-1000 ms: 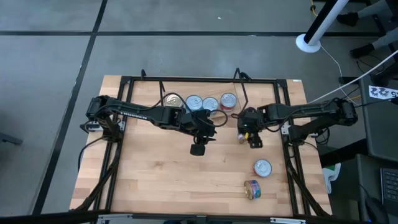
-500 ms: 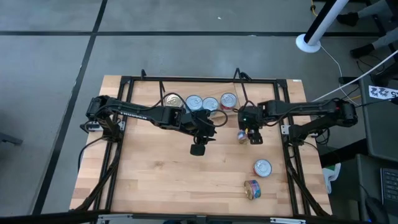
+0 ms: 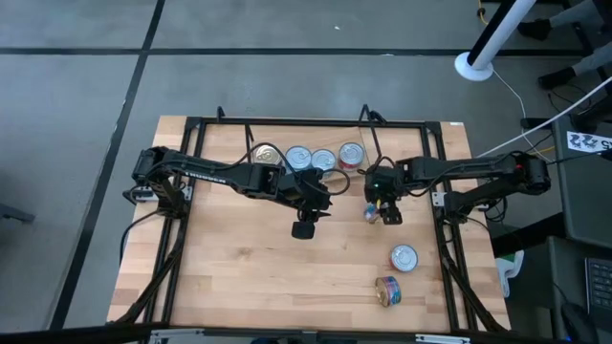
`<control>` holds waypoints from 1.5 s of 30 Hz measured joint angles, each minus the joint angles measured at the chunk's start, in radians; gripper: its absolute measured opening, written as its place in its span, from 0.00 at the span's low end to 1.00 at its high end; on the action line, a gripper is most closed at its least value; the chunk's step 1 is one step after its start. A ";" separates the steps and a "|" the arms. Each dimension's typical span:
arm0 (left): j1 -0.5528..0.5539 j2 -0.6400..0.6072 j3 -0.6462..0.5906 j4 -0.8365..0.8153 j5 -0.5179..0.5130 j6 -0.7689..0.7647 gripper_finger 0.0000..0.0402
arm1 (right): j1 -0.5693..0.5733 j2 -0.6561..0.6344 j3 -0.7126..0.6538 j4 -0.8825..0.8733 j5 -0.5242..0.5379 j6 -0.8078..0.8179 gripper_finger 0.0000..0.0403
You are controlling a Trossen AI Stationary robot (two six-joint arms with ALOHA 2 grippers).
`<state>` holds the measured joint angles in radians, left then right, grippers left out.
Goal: Stack canned seafood by type on shelf
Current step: Stack the blue and pink tuna can on top of the other blue tuna cans on the shelf, then stack the blue pink tuna can on top of the other blue tuna cans on the shelf
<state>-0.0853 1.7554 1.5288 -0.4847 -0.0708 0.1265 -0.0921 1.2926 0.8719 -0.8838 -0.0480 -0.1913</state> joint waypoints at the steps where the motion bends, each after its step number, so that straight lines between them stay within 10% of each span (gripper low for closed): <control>1: 0.000 0.000 0.000 0.000 0.000 0.000 0.33 | 0.000 0.001 0.006 -0.002 0.002 -0.001 0.76; 13: 0.000 0.000 0.000 -0.001 0.000 0.000 0.33 | 0.000 0.003 0.048 -0.045 0.017 0.011 0.76; 32: 0.000 0.000 0.000 -0.001 0.000 -0.019 0.33 | 0.000 0.002 0.050 -0.065 0.164 0.708 0.76; 45: 0.000 0.000 0.000 -0.005 0.000 -0.024 0.33 | 0.000 0.075 0.050 -0.050 0.135 0.767 0.76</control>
<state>-0.0853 1.7554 1.5288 -0.4892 -0.0704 0.1025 -0.0917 1.3680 0.9222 -0.9342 0.0875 0.5758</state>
